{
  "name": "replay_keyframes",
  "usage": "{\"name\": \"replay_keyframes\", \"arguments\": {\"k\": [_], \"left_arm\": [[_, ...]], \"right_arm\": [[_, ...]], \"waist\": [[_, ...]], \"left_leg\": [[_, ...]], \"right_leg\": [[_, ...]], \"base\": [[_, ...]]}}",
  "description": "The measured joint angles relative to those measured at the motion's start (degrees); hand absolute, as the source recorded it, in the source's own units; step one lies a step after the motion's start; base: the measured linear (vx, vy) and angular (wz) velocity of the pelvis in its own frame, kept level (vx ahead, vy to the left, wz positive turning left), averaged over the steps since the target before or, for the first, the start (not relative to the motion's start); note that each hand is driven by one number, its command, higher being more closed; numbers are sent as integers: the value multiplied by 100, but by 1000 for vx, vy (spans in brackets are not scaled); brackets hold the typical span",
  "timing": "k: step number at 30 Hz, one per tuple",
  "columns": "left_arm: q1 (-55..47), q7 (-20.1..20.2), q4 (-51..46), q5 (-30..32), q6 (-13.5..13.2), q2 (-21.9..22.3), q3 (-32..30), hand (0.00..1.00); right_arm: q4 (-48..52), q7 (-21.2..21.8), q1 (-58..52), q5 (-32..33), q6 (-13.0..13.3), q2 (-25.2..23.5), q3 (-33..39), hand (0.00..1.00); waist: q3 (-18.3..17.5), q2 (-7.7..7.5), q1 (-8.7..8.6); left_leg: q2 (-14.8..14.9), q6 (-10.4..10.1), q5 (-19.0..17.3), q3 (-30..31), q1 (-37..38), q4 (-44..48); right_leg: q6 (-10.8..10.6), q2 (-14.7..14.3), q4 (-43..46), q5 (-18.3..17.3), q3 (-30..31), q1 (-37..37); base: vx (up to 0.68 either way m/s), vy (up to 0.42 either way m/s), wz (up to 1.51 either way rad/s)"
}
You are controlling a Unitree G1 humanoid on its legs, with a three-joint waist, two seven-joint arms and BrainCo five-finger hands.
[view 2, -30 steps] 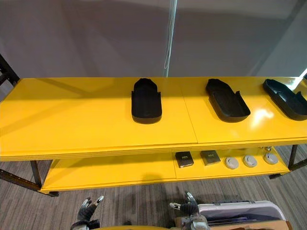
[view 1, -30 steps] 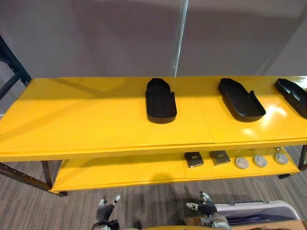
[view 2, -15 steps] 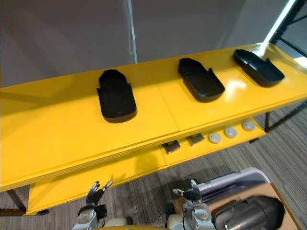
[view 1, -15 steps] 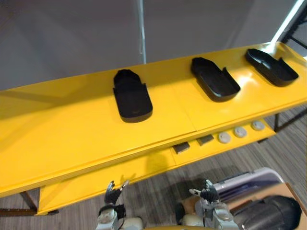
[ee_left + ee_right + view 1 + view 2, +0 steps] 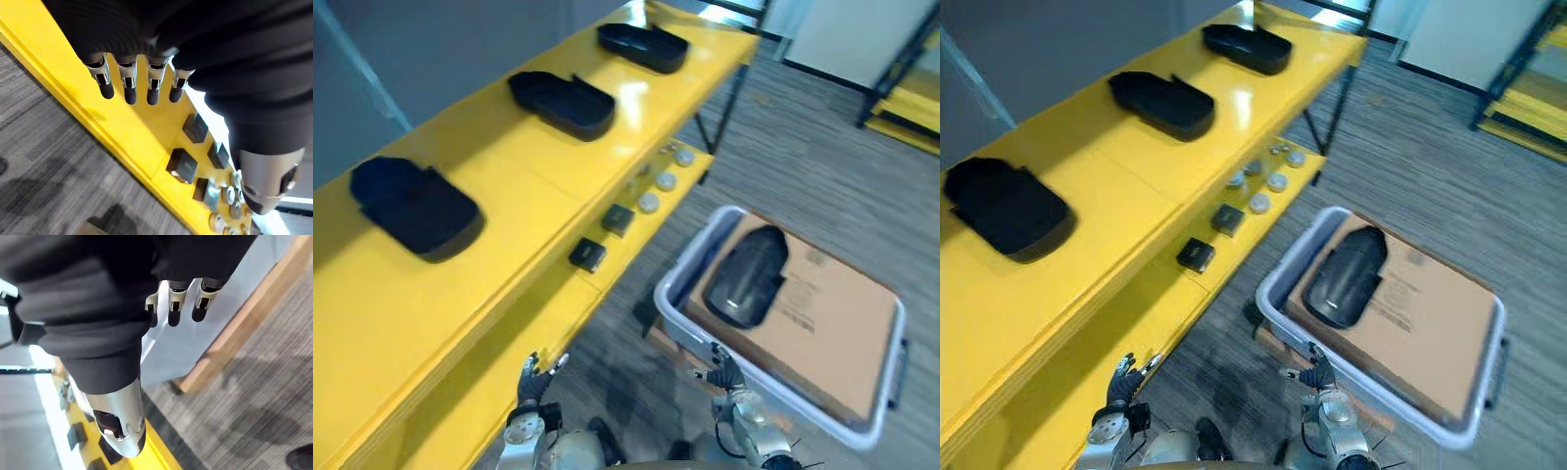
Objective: Walk over and take plastic housings, then place them on the shelf
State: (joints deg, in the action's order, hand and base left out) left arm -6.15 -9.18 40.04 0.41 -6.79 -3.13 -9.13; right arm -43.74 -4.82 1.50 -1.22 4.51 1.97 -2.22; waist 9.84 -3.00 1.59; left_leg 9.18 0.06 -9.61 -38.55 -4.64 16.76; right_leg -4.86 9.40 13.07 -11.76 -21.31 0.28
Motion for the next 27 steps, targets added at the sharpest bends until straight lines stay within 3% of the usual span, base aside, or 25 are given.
{"name": "replay_keyframes", "arguments": {"k": [1, 3, 7, 9, 10, 11, 14, 15, 16, 20, 27], "left_arm": [[76, -4, 161, -5, 30, 79, 4, 0], [57, 2, 177, -13, 29, 207, 88, 0], [71, 18, 276, -34, 31, 253, 274, 0], [11, 18, 276, -40, 31, 315, 279, 0], [-59, 19, 280, -52, 33, 334, 288, 0], [-110, 17, 278, -95, 35, 378, 309, 0], [-106, 9, 273, -215, 31, 373, 478, 0], [-102, 10, 292, -228, 35, 342, 523, 0], [-91, 6, 273, -259, 35, 308, 521, 0], [-52, -19, 275, -408, 36, 193, 521, 0], [-134, -92, 245, -438, 37, -18, 448, 0]], "right_arm": [[-64, -1, 57, 2, -2, 132, -9, 0], [-82, -12, 19, 9, -2, 227, 5, 0], [-31, -50, -348, 69, -1, 318, 202, 0], [-30, -59, -411, 97, -2, 377, 234, 0], [-31, -78, -432, 123, -4, 396, 248, 0], [-30, -123, -451, 137, -10, 412, 366, 0], [-24, -181, -438, 202, -13, 400, 584, 0], [-7, -229, -443, 294, -25, 405, 618, 0], [26, -263, -458, 342, -37, 357, 649, 0], [284, -276, -518, 530, -38, 195, 705, 0], [464, -308, -362, 708, -38, 190, 994, 0]], "waist": [[26, 172, -8], [13, 280, -17], [31, 304, -71], [86, 393, -53], [107, 418, -69], [102, 434, -61], [100, 607, -59], [131, 665, -54], [105, 672, -60], [57, 477, -82], [-14, 478, -62]], "left_leg": [[95, -31, 57, 296, -82, -2], [343, -104, 119, 591, -76, 109], [869, -112, 115, 659, -56, 846], [893, -135, 133, 1270, -77, 1174], [767, -232, 82, 1695, -119, 1208], [426, -412, -67, 2411, -119, 1001], [-277, -501, -106, 3550, -114, 180], [-321, -341, -120, 3606, -5, 81], [-338, -316, -162, 3490, 57, 71], [-544, -98, -404, 2972, 182, 77], [-712, 86, -353, 2580, 381, -126]], "right_leg": [[78, -238, -379, 279, 118, 59], [241, -554, -922, 624, 437, 250], [417, -879, -1014, 728, 945, 339], [452, -956, -930, 743, 1377, 329], [463, -942, -877, 747, 1600, 311], [460, -897, -773, 766, 1921, 163], [396, -825, -628, 788, 2531, -72], [286, -880, -537, 737, 2765, -146], [247, -849, -506, 721, 2821, -144], [20, -639, -675, 806, 3250, -159], [-215, -454, -1067, 1200, 3143, -137]], "base": [[-152, -271, -118], [-76, -216, -87], [-113, -153, -67], [-60, -48, -104], [-38, 7, -143], [-5, 63, -121], [-44, 209, -120], [-39, 212, -95], [-22, 173, -67], [31, 212, -56], [103, 96, -42]]}}
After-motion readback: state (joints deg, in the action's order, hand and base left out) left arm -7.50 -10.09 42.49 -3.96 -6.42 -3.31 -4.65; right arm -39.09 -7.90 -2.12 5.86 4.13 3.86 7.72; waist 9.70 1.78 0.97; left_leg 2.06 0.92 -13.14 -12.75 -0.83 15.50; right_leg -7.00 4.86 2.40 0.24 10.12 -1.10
